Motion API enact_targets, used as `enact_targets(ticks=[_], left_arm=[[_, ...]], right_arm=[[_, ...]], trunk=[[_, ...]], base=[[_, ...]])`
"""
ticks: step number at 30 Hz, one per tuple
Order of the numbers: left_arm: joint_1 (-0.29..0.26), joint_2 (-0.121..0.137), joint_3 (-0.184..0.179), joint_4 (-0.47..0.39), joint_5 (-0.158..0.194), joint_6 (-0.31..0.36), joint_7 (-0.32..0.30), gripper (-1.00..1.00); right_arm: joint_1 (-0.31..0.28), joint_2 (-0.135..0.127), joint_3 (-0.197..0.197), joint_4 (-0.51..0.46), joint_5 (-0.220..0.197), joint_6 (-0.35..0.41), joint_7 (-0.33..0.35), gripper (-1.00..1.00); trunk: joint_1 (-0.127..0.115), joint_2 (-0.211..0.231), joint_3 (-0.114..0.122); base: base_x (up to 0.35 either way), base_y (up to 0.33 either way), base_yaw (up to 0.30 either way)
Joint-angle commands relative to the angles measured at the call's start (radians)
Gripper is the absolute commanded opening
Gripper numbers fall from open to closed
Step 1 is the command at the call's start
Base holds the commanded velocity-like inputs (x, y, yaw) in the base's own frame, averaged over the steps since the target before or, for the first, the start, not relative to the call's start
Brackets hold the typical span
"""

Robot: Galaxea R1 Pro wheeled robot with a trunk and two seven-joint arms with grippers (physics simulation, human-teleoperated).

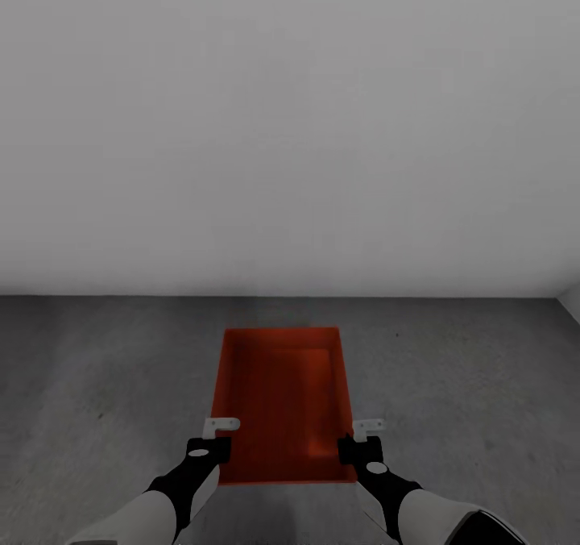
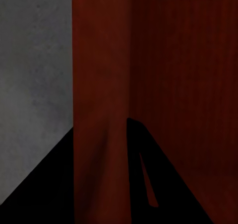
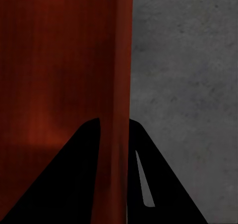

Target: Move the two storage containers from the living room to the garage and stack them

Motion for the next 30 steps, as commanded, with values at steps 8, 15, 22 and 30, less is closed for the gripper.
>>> enact_targets(ticks=[8,15,22,30], left_arm=[[-0.001,-0.013,0.054,-0.056,0.066,0.004,0.001,-1.0],[-0.001,-0.013,0.054,-0.056,0.066,0.004,0.001,-1.0],[-0.001,-0.013,0.054,-0.056,0.066,0.004,0.001,-1.0],[-0.001,-0.013,0.054,-0.056,0.066,0.004,0.001,-1.0]], right_arm=[[0.0,0.0,-0.004,0.005,-0.032,-0.009,-0.01,-1.0],[0.0,0.0,-0.004,0.005,-0.032,-0.009,-0.01,-1.0],[0.0,0.0,-0.004,0.005,-0.032,-0.009,-0.01,-1.0],[0.0,0.0,-0.004,0.005,-0.032,-0.009,-0.01,-1.0]], trunk=[[0.0,0.0,-0.014],[0.0,0.0,-0.025],[0.0,0.0,-0.036],[0.0,0.0,-0.049]], base=[[0.0,0.0,0.0],[0.0,0.0,0.0],[0.0,0.0,0.0],[0.0,0.0,0.0]])
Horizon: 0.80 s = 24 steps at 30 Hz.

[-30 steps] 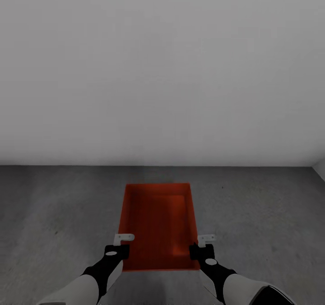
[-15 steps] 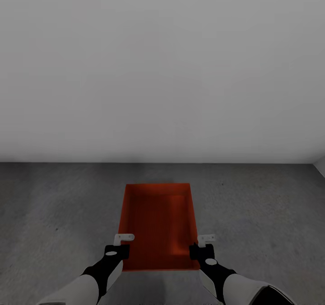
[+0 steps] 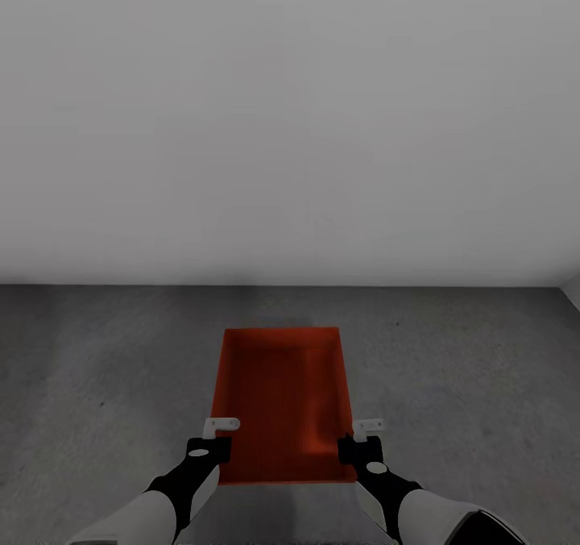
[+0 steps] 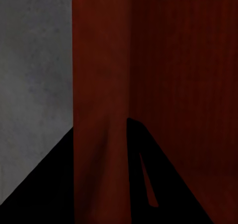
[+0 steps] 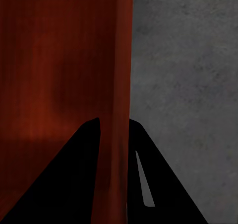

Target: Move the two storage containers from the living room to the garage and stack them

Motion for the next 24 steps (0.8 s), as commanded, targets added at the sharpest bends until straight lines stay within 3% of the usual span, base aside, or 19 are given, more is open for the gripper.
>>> enact_targets(ticks=[1,10,24], left_arm=[[-0.001,-0.013,0.054,-0.056,0.066,0.004,0.001,-1.0],[-0.001,-0.013,0.054,-0.056,0.066,0.004,0.001,-1.0],[-0.001,-0.013,0.054,-0.056,0.066,0.004,0.001,-1.0]], right_arm=[[0.0,0.0,-0.004,0.005,-0.033,-0.009,-0.01,-1.0],[0.0,0.0,-0.004,0.005,-0.032,-0.009,-0.01,-1.0],[0.0,0.0,-0.004,0.005,-0.033,-0.008,-0.01,-1.0]], trunk=[[0.0,0.0,-0.002],[0.0,0.0,-0.016],[0.0,0.0,-0.017]], base=[[0.0,0.0,0.0],[0.0,0.0,0.0],[0.0,0.0,0.0]])
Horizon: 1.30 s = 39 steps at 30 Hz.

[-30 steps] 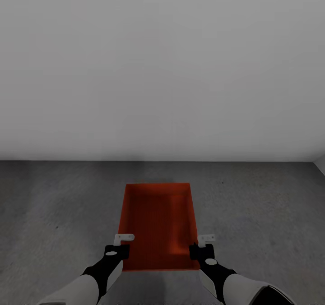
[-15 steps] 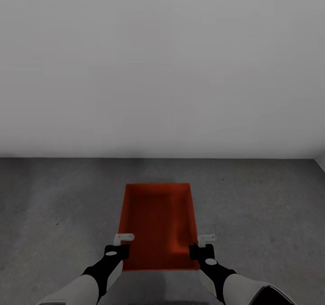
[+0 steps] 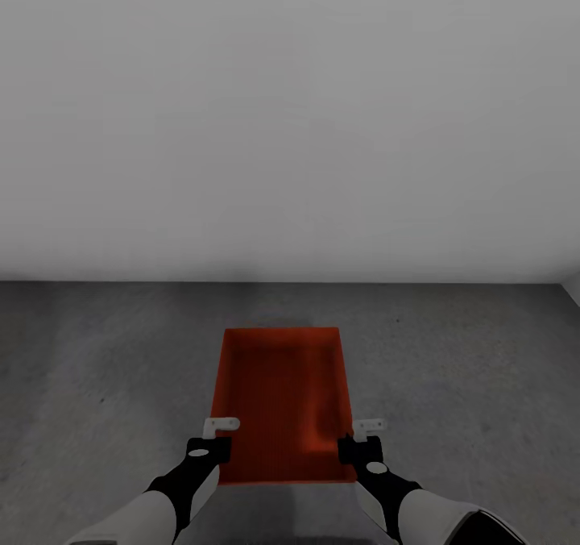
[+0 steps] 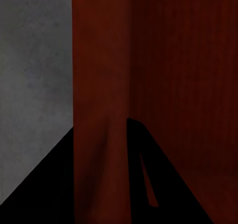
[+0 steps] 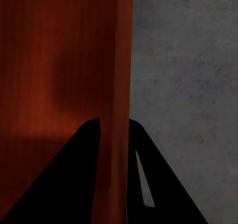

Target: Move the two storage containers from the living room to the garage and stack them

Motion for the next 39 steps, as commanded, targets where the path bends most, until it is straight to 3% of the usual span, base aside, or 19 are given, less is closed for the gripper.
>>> enact_targets(ticks=[1,6,39], left_arm=[[-0.001,-0.014,0.054,-0.056,0.066,0.004,0.001,-1.0],[-0.001,-0.015,0.054,-0.056,0.066,0.004,0.001,-1.0],[-0.001,-0.015,0.054,-0.056,0.066,0.004,0.001,-1.0]], right_arm=[[0.0,0.0,-0.005,0.005,-0.033,-0.008,-0.01,-1.0],[0.0,0.001,-0.005,0.005,-0.033,-0.009,-0.01,-1.0],[0.0,0.0,-0.005,0.005,-0.033,-0.01,-0.01,-1.0]], trunk=[[0.0,0.0,-0.001],[0.0,0.0,-0.001],[0.127,-0.231,-0.104]], base=[[0.0,0.0,0.0],[0.0,0.0,0.0],[0.0,0.0,0.0]])
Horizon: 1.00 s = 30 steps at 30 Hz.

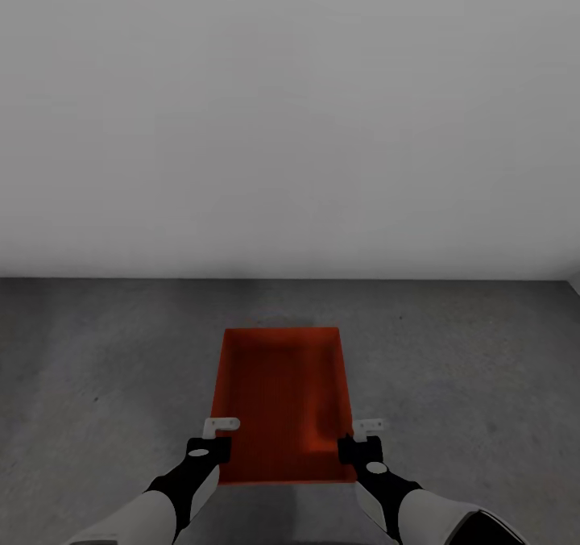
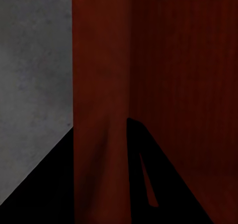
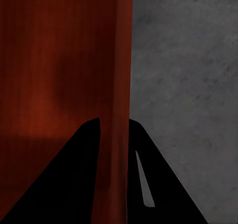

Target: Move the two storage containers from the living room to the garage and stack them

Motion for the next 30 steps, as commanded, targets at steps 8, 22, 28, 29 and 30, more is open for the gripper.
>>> enact_targets(ticks=[8,22,28,29,30], left_arm=[[-0.001,-0.015,0.054,-0.055,0.066,0.004,0.001,-1.0],[-0.001,-0.015,0.054,-0.055,0.066,0.004,0.001,-1.0],[-0.001,-0.015,0.054,-0.055,0.066,0.004,0.001,-1.0],[-0.001,-0.015,0.054,-0.055,0.066,0.004,0.001,-1.0],[-0.001,-0.015,0.054,-0.056,0.066,0.004,0.001,-1.0]], right_arm=[[0.0,0.0,-0.004,0.005,-0.033,-0.009,-0.01,-1.0],[0.0,0.001,-0.004,0.005,-0.033,-0.008,-0.01,-1.0],[0.0,0.0,-0.004,0.005,-0.033,-0.009,-0.01,-1.0],[0.0,0.0,-0.004,0.005,-0.033,-0.009,-0.01,-1.0],[0.0,0.0,-0.004,0.005,-0.033,-0.009,-0.01,-1.0]], trunk=[[0.031,-0.057,-0.026],[0.084,-0.155,-0.07],[0.107,-0.197,-0.088],[0.111,-0.204,-0.092],[0.115,-0.211,-0.095]], base=[[0.0,0.0,0.0],[0.0,0.0,0.0],[0.0,0.0,0.0],[0.0,0.0,0.0],[0.0,0.0,0.0]])
